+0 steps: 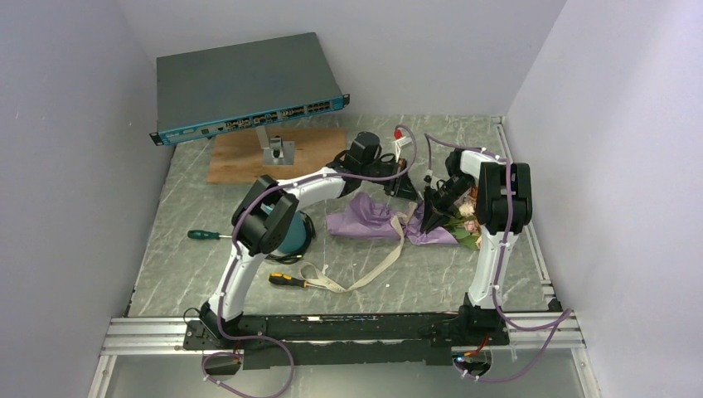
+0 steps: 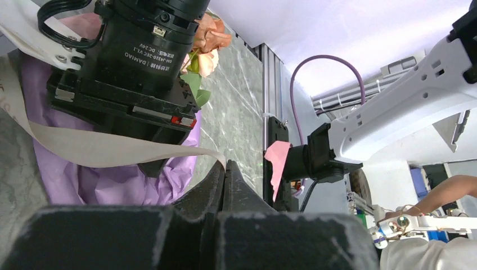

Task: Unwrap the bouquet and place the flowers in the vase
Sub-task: Untie the ribbon from the wrapping paper.

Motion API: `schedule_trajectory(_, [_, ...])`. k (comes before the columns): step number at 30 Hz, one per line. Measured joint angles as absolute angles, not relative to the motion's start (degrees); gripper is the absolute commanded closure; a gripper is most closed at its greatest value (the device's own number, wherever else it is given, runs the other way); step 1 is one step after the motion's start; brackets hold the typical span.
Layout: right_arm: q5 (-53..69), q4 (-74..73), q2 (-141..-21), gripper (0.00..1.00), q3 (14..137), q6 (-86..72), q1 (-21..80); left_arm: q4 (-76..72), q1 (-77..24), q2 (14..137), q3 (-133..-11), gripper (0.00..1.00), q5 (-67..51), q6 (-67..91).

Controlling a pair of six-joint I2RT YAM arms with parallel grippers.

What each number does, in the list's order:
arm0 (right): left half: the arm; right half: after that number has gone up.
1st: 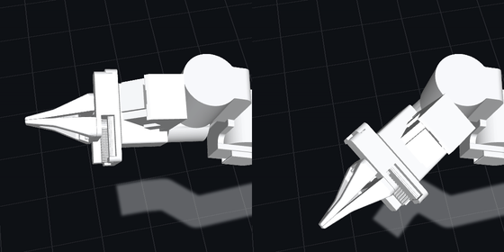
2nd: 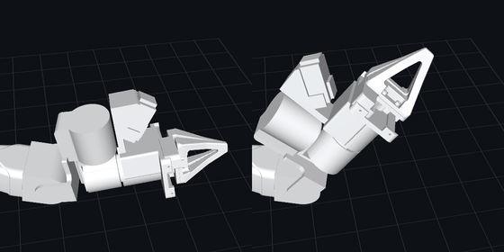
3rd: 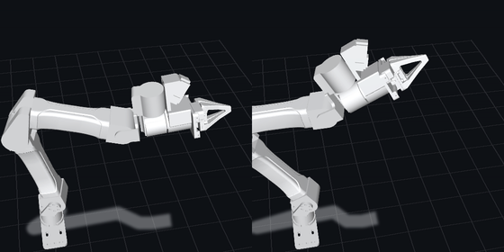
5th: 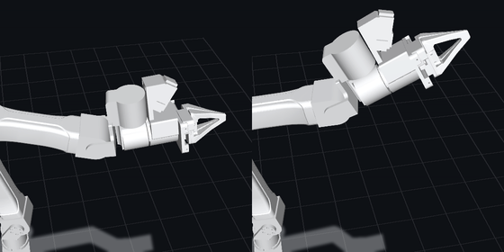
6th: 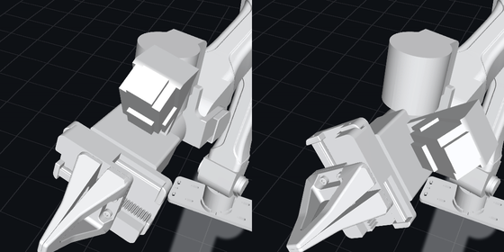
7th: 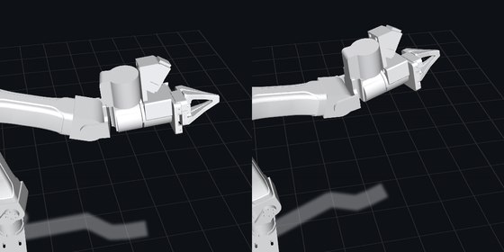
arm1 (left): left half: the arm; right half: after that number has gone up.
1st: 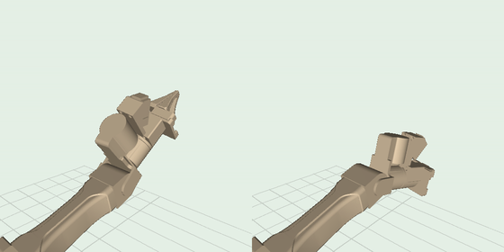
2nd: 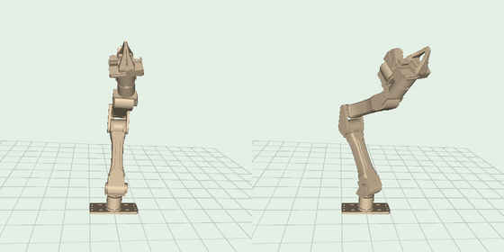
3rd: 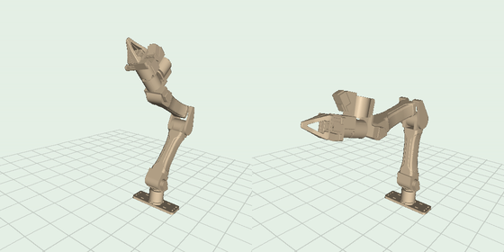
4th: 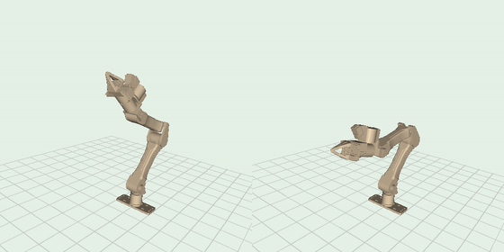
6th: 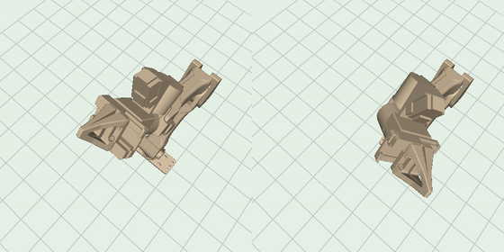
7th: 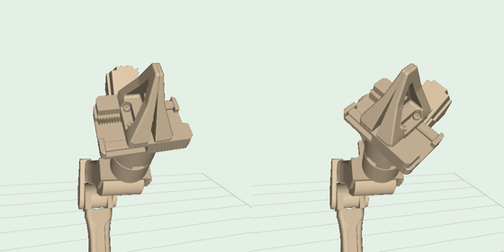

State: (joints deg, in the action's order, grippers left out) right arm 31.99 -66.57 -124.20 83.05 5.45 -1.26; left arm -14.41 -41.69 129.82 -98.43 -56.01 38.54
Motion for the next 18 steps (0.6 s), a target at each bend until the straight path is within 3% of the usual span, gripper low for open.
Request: schedule_trajectory(18, [31.8, -66.4, -124.2, 1.0, 83.1, 4.8, -1.0, -3.7, -37.4, 133.0, -104.0, 1.0, -45.3, 28.2])
